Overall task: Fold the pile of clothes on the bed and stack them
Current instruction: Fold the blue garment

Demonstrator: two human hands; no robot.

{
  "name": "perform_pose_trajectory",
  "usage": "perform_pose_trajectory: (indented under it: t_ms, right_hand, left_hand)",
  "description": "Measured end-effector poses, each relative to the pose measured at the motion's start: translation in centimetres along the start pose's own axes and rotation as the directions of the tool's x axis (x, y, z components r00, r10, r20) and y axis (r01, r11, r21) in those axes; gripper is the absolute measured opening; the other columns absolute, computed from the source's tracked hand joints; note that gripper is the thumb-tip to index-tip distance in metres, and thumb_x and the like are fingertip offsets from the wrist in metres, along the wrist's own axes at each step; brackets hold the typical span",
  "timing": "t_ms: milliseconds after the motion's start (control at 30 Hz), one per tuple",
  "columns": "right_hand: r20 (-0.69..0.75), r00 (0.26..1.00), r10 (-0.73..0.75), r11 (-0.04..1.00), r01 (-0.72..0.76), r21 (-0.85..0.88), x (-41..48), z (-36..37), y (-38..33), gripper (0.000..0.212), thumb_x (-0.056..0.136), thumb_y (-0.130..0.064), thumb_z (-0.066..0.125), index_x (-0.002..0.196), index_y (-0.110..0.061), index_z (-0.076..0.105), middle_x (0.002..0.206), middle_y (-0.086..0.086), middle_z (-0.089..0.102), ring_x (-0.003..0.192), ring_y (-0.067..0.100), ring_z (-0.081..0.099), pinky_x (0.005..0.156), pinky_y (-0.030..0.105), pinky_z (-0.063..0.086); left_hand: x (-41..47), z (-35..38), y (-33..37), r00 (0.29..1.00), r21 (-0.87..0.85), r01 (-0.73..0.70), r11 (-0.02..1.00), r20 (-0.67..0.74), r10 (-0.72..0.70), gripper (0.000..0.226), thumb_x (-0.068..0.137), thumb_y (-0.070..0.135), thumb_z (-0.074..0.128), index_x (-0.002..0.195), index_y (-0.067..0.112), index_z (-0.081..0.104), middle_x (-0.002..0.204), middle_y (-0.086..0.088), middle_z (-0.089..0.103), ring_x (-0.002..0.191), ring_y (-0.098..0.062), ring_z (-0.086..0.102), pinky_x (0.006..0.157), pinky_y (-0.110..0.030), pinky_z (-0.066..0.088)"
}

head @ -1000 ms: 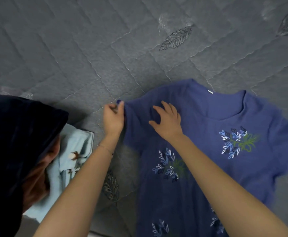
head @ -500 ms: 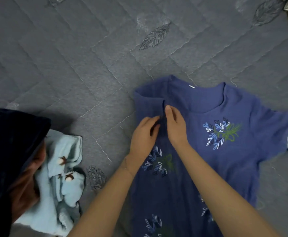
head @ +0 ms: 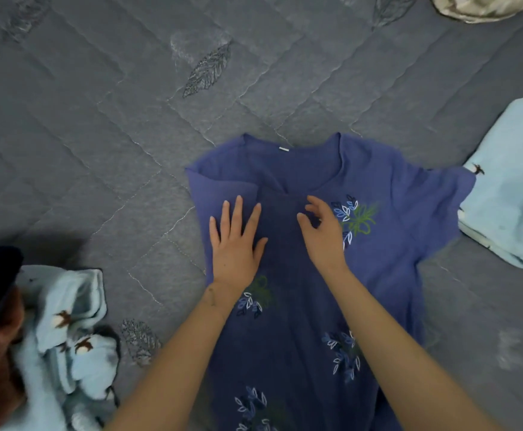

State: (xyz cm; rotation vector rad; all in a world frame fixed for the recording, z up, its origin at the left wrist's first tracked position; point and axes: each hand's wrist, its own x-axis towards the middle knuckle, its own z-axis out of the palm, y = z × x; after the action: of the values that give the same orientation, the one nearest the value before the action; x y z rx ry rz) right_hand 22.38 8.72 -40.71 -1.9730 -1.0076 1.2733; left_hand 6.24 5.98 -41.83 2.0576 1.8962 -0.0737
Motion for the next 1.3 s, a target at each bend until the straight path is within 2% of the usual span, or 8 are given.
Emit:
perform_pose_trajectory:
  t_ms: [133,400,667,800,900,1033,1133,1300]
  right_hand:
    - [-0.021,0.992,-0.123,0.976,0.118,-0.181,0.1,-4.3,0.6,0.053,0.093,-0.017,0.063,0.142,-0.011,0.046,0.139,0.010,0.051,0.133,0.027,0.043,0.111,0.043,0.035]
    - [-0.081,0.975,-0.206,0.827,0.129,-0.548,2.2,-15.0,3.2,0.062,0.091,-0.031,0.065,0.146,-0.016,0.042,0.150,0.004,0.042,0.144,0.029,0.028,0.117,0.041,0.022]
    - [-0.162,0.985,-0.051,0.874,-0.034,-0.485,6.0,-21.9,5.7,0.078,0.092,-0.037,0.061,0.154,-0.021,0.017,0.162,0.009,0.011,0.148,0.029,0.011,0.118,0.042,0.015]
    - [-0.211,0.976,-0.048,0.939,-0.028,-0.343,9.3,-23.9,5.7,0.074,0.097,-0.033,0.056,0.155,-0.014,0.015,0.160,0.008,0.021,0.144,0.030,0.023,0.115,0.037,0.020]
    - [-0.197,0.980,-0.041,0.906,-0.047,-0.421,11.5,-24.7,5.6,0.063,0.099,-0.030,0.051,0.153,-0.014,0.022,0.150,0.011,0.037,0.133,0.035,0.033,0.108,0.037,0.024]
    - [-0.096,0.995,-0.013,0.799,-0.047,-0.599,13.2,-25.5,5.5,0.033,0.097,-0.026,0.053,0.127,-0.012,0.058,0.129,0.015,0.052,0.120,0.035,0.041,0.098,0.039,0.033]
    - [-0.083,0.996,-0.043,0.867,-0.004,-0.498,13.1,-25.9,5.4,0.015,0.093,-0.022,0.060,0.085,-0.011,0.056,0.103,0.013,0.054,0.103,0.029,0.047,0.085,0.033,0.036]
    - [-0.095,0.992,-0.079,0.990,0.067,-0.123,11.3,-27.0,4.9,0.024,0.095,-0.024,0.058,0.079,-0.014,0.042,0.070,-0.006,0.044,0.062,0.005,0.041,0.058,0.017,0.032]
  left_hand:
    - [1.4,-0.1,4.9,0.993,-0.047,-0.117,0.992,-0.035,0.115,0.062,0.096,0.039,0.055,0.151,0.023,0.032,0.160,-0.011,0.020,0.148,-0.033,0.015,0.119,-0.055,0.012]
    - [4.3,0.4,14.1,0.980,-0.099,-0.200,0.975,-0.022,0.199,0.065,0.095,0.043,0.055,0.152,0.023,0.030,0.161,-0.009,0.017,0.149,-0.031,0.010,0.119,-0.055,0.005]
    - [7.0,2.1,20.8,0.965,-0.146,-0.239,0.960,0.075,0.251,0.063,0.098,0.039,0.050,0.153,0.026,0.023,0.162,-0.003,0.012,0.151,-0.024,0.002,0.120,-0.045,-0.007]
    - [7.8,3.1,22.7,0.946,-0.211,-0.272,0.939,0.120,0.301,0.059,0.100,0.032,0.047,0.153,0.027,0.021,0.163,0.002,0.010,0.151,-0.018,0.000,0.119,-0.038,-0.008]
    - [8.3,3.5,23.4,0.947,-0.262,-0.253,0.931,0.127,0.294,0.056,0.102,0.026,0.044,0.153,0.026,0.022,0.162,0.004,0.013,0.150,-0.016,0.002,0.118,-0.035,-0.007]
    - [8.8,3.8,23.9,0.948,-0.249,-0.215,0.944,0.180,0.263,0.056,0.102,0.029,0.042,0.153,0.028,0.019,0.162,0.006,0.010,0.150,-0.013,-0.001,0.119,-0.039,-0.005]
    - [9.1,4.0,24.3,0.951,-0.202,-0.156,0.967,0.234,0.203,0.061,0.101,0.037,0.043,0.154,0.032,0.014,0.163,0.010,0.003,0.150,-0.012,-0.006,0.119,-0.046,-0.005]
    - [9.4,3.7,25.7,0.952,-0.127,-0.114,0.985,0.270,0.145,0.060,0.101,0.041,0.039,0.154,0.036,0.011,0.163,0.008,-0.001,0.149,-0.016,-0.011,0.119,-0.051,-0.005]
